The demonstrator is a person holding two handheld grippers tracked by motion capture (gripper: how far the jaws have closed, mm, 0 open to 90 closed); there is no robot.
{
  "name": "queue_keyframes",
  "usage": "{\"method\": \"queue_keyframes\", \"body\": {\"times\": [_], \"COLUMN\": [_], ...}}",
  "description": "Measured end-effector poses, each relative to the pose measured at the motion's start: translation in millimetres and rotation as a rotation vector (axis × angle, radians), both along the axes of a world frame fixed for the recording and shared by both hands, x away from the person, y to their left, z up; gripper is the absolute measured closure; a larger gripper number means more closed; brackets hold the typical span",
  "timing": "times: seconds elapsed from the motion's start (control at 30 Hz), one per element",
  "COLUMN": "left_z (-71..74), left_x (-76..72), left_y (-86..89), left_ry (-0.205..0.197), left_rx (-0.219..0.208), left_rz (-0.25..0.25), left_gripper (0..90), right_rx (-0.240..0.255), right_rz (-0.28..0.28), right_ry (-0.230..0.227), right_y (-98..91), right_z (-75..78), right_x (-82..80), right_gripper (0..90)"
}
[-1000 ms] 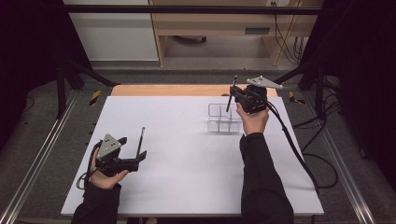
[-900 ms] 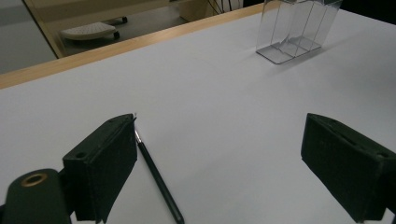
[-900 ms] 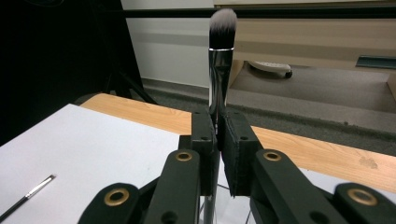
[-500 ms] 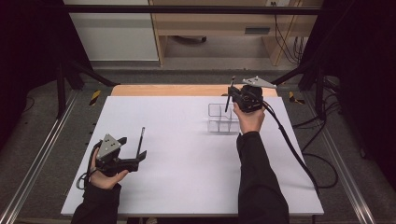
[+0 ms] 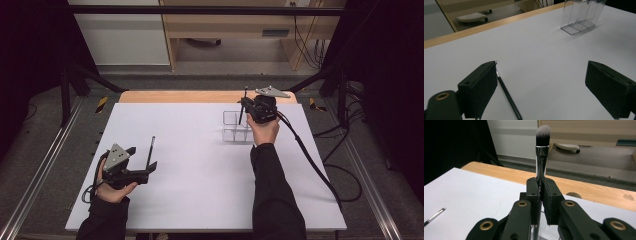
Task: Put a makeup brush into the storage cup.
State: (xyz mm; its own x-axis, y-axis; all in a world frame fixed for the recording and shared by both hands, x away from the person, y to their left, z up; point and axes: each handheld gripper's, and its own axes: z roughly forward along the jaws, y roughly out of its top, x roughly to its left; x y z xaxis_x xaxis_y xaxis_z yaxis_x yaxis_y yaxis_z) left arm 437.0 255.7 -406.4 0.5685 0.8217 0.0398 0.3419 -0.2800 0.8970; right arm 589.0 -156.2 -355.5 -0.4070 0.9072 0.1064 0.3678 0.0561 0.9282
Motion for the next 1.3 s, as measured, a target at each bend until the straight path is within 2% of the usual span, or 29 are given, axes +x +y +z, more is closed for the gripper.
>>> {"method": "queue_keyframes", "body": {"times": [0.83,1.3], "left_z": [-0.4,-1.0], "left_x": [-0.1,0.3], "left_y": [-0.8,-1.6], "left_ry": [0.003,0.004], "left_rx": [0.003,0.009], "left_rz": [-0.001,-0.001], "left_gripper": [9.9,10.0], "right_rx": [-0.012,-0.019], "right_rz": [-0.008,-0.017], "right_ry": [0.077,0.108], "right_y": [4.6,0.6], "right_z": [-37.0,-49.2], "right_x": [2.5,1.0], "right_gripper": [84.3,84.2]}}
